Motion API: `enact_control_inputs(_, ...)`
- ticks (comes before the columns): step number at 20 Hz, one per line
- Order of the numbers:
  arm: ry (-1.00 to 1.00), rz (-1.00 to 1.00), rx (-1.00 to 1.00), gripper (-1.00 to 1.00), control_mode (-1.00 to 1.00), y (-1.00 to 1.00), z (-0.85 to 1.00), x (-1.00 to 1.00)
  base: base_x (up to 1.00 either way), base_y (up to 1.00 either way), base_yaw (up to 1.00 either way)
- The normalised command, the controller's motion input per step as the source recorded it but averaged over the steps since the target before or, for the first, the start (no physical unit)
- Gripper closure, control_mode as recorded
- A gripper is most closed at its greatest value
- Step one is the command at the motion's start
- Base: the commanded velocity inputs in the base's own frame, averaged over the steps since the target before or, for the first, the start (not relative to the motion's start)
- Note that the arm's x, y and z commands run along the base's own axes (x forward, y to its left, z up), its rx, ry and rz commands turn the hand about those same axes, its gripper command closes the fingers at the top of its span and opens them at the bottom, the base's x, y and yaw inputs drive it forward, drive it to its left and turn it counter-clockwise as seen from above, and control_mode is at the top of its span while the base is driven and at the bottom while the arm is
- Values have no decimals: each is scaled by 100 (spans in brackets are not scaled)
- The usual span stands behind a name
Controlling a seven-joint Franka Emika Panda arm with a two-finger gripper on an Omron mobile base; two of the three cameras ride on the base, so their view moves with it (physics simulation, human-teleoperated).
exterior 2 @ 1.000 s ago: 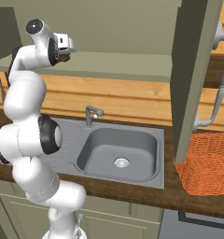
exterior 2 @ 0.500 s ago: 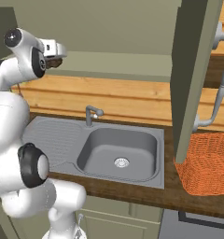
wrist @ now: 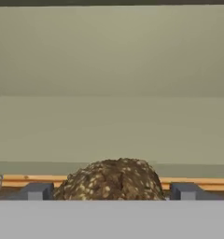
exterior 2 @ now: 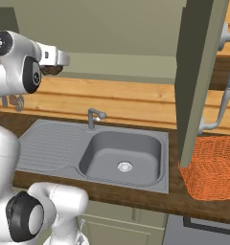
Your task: Open the cabinet, pick up the bread from the cabinet and place it in the basket. Then move the basket to the dining counter.
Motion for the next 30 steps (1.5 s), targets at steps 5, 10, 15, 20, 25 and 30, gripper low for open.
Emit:
enact_control_inputs(5,1,-2,10,100,-100,-64,26,-93,0,0,0)
enact_control_inputs(10,9,0,1,100,-100,-41,-1,-64,0,0,0)
enact_control_inputs(15,3,0,-1,100,-100,-7,-23,-35,0,0,0)
enact_control_inputs(20,2,0,-8,100,-100,0,-37,-4,0,0,0)
enact_control_inputs(25,0,0,-2,100,-100,0,-8,0,0,0,0)
enact_control_inputs(30,0,0,0,100,-100,0,0,0,0,0,0)
